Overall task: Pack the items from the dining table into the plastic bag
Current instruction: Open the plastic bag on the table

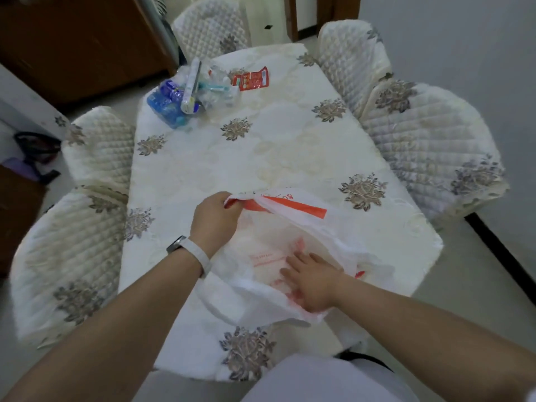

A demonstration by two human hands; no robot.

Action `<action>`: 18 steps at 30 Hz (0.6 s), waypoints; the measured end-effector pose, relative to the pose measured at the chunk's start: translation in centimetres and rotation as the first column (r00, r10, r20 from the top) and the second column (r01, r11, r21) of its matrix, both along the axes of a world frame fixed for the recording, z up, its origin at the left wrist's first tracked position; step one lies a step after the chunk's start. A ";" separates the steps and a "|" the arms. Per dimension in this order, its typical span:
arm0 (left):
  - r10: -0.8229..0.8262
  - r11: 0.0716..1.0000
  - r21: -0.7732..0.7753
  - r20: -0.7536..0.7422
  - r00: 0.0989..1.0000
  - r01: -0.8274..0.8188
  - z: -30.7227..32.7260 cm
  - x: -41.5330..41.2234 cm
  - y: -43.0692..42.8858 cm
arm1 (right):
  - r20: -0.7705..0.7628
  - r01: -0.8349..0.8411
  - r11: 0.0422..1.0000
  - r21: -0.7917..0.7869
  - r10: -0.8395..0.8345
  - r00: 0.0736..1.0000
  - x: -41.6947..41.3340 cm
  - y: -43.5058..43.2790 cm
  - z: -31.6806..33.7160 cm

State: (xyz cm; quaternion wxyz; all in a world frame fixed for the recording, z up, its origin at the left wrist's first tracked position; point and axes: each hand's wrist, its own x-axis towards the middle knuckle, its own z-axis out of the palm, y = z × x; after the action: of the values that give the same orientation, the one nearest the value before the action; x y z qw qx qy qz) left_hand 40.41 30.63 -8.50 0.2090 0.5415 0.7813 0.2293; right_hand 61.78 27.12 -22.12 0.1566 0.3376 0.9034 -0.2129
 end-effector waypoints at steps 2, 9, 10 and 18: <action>0.064 0.996 0.070 -0.014 0.998 -0.063 0.4 -0.2 0.9 | -0.002 -0.025 1.000 0.002 0.025 1.000 1.2 -0.9 -0.6; 0.056 0.983 0.172 0.037 0.998 -0.062 0.6 0.7 0.8 | -0.072 -0.050 0.999 0.007 0.050 0.996 2.1 -1.2 0.7; 0.002 0.986 0.165 0.011 1.000 -0.004 0.3 0.8 0.4 | -0.121 -0.030 0.999 0.023 0.032 0.992 1.9 -1.0 1.3; -0.315 0.758 0.260 -0.657 0.685 0.598 -3.2 2.4 -7.5 | -0.435 0.373 0.913 0.165 -0.272 0.858 1.1 2.2 6.5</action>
State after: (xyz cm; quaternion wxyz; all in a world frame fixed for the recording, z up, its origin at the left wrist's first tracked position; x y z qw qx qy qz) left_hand 42.77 23.13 -11.70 -0.1183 0.7999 0.5636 0.1689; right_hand 62.86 29.30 -15.63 -0.1137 0.4505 0.8651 -0.1888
